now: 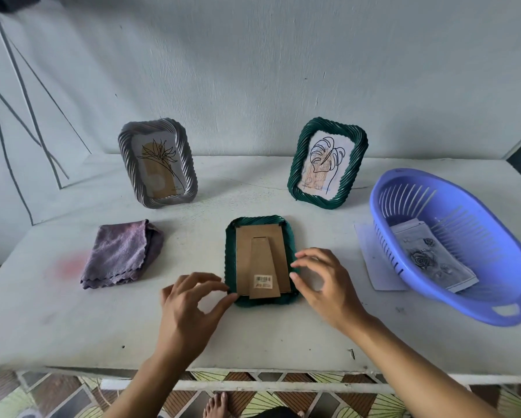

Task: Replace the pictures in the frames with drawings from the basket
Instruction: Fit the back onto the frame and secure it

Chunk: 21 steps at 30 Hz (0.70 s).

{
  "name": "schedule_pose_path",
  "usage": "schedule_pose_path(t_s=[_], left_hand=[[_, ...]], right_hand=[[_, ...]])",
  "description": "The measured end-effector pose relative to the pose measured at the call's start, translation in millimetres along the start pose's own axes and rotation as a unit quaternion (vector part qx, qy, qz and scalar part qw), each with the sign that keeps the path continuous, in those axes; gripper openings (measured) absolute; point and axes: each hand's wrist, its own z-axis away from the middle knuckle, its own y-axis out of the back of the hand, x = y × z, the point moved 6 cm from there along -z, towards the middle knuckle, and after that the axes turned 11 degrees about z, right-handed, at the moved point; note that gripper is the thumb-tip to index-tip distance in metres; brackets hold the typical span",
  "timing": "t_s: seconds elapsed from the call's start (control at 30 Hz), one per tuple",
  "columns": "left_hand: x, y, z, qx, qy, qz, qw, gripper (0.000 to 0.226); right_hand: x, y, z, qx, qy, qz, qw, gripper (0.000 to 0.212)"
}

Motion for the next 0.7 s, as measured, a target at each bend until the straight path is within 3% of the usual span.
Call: schedule_pose_path(t_s=[0.37, 0.53, 0.7], left_hand=[[7, -6, 16, 0.021, 0.026, -0.004, 0.999, 0.025], [10, -7, 21, 0.048, 0.096, 0.038, 0.993, 0.02], [13, -9, 22, 0.057, 0.154, 0.076, 0.984, 0.011]], right_hand=[[1, 2, 18, -0.036, -0.005, -0.017, 0.999, 0.041], [0, 4, 26, 0.015, -0.02, -0.004, 1.0, 0.035], [-1, -1, 29, 0.005, -0.054, -0.017, 0.998, 0.03]])
